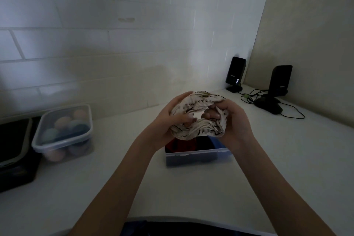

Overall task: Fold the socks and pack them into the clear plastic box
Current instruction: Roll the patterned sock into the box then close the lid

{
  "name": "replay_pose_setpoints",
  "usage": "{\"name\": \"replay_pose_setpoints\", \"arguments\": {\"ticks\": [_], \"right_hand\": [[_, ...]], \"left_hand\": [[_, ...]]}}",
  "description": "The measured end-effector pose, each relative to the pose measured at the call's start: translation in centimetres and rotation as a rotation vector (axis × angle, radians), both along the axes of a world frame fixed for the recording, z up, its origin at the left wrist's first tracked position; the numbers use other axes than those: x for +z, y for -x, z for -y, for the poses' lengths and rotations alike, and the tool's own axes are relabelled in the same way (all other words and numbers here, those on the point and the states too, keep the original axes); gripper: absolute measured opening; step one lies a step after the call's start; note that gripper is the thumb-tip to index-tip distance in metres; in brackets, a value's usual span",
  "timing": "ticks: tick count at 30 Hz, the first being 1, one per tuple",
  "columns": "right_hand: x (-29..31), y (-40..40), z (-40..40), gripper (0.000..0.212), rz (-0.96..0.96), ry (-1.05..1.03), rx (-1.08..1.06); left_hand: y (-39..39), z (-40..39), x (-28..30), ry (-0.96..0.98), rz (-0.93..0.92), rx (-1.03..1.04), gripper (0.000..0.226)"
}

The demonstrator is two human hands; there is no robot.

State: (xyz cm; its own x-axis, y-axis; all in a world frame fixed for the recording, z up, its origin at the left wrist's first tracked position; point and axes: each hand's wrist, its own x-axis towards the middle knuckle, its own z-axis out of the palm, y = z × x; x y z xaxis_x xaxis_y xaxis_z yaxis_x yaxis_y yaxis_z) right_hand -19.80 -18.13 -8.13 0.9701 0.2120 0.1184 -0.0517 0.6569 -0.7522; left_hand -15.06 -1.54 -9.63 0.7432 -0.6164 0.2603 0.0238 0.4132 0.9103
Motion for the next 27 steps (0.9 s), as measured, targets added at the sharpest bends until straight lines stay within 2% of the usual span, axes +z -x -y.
{"name": "replay_pose_setpoints", "arguments": {"ticks": [2,4,5,7,13,16,19,22,24,27], "right_hand": [[-0.4,-0.3,0.3,0.031,0.032,0.025,-0.026],[-0.5,-0.4,0.1,0.034,0.066,0.242,-0.173],[-0.6,-0.3,0.1,0.03,0.082,0.378,-0.251],[-0.6,-0.2,0.0,0.029,0.084,0.555,-0.363],[-1.3,-0.7,1.1,0.04,0.103,0.585,-0.611],[-1.6,-0.7,1.4,0.041,0.13,0.642,-0.645],[-1.7,-0.7,1.9,0.043,0.095,0.595,-0.631],[-1.7,-0.9,2.2,0.035,0.12,0.597,-0.667],[-2.0,-0.9,2.4,0.036,0.176,0.706,-0.703],[-2.1,-0.8,3.0,0.04,0.298,0.988,-0.719]], "left_hand": [[-0.4,0.0,-0.1,0.179,-0.105,-0.017,0.089],[-0.5,0.2,-0.2,0.267,-0.177,0.012,0.093],[-0.4,0.3,-0.2,0.269,-0.186,0.034,0.087],[0.0,0.4,-0.4,0.224,-0.165,0.049,0.076],[0.1,0.7,-0.8,-0.04,0.018,-0.007,0.07],[-0.2,0.5,-0.9,-0.048,0.001,-0.033,0.065],[-0.5,0.2,-1.1,-0.038,-0.03,-0.011,0.06],[-0.5,0.6,-1.1,-0.093,-0.025,0.125,0.038],[-0.5,0.8,-0.9,-0.16,0.034,0.233,0.029],[-0.4,0.7,-0.8,-0.303,0.221,0.341,0.024]]}}
